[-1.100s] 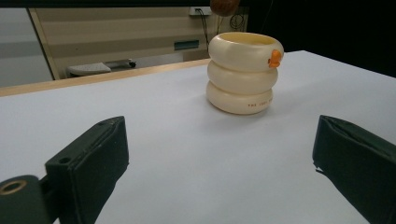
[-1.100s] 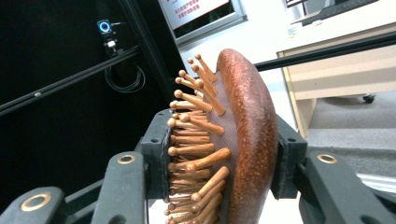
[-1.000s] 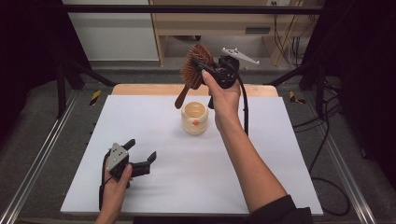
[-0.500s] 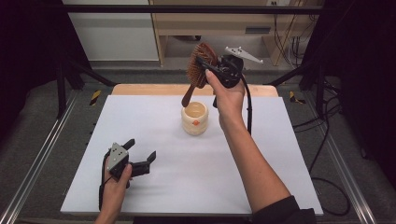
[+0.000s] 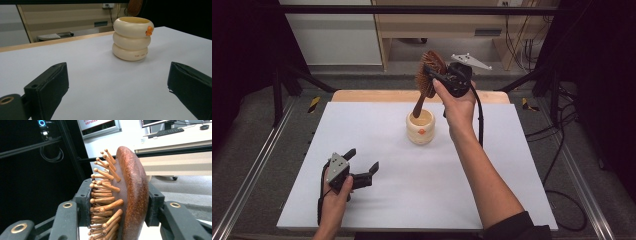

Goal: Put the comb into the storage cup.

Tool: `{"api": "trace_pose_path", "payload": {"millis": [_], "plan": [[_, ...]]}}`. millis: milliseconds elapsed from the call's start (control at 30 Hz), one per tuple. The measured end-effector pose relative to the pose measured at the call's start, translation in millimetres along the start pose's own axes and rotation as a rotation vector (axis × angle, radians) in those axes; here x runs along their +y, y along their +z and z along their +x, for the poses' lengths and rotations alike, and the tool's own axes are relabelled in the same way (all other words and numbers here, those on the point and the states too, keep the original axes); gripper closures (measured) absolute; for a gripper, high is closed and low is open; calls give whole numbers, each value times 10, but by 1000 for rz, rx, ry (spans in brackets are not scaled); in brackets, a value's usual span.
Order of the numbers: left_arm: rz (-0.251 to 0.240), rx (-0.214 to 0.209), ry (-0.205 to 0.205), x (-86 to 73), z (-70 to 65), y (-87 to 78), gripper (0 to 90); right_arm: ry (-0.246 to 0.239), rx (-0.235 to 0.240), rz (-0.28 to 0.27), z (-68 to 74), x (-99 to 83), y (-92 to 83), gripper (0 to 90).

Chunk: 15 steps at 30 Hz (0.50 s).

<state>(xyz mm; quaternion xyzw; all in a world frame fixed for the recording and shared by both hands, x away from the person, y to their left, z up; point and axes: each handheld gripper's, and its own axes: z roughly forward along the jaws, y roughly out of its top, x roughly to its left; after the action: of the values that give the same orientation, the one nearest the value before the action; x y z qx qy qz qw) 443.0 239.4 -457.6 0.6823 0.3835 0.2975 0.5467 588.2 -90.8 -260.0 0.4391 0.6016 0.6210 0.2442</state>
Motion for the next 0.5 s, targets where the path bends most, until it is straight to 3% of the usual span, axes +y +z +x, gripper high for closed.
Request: {"api": "trace_pose_path", "payload": {"millis": [400, 500], "plan": [[-1, -1, -1, 1, 6, -1, 35, 2, -25, 37, -110, -162, 74, 512], [-2, 0, 1, 1, 6, -3, 35, 24, -24, 44, -131, -201, 87, 511]]}}
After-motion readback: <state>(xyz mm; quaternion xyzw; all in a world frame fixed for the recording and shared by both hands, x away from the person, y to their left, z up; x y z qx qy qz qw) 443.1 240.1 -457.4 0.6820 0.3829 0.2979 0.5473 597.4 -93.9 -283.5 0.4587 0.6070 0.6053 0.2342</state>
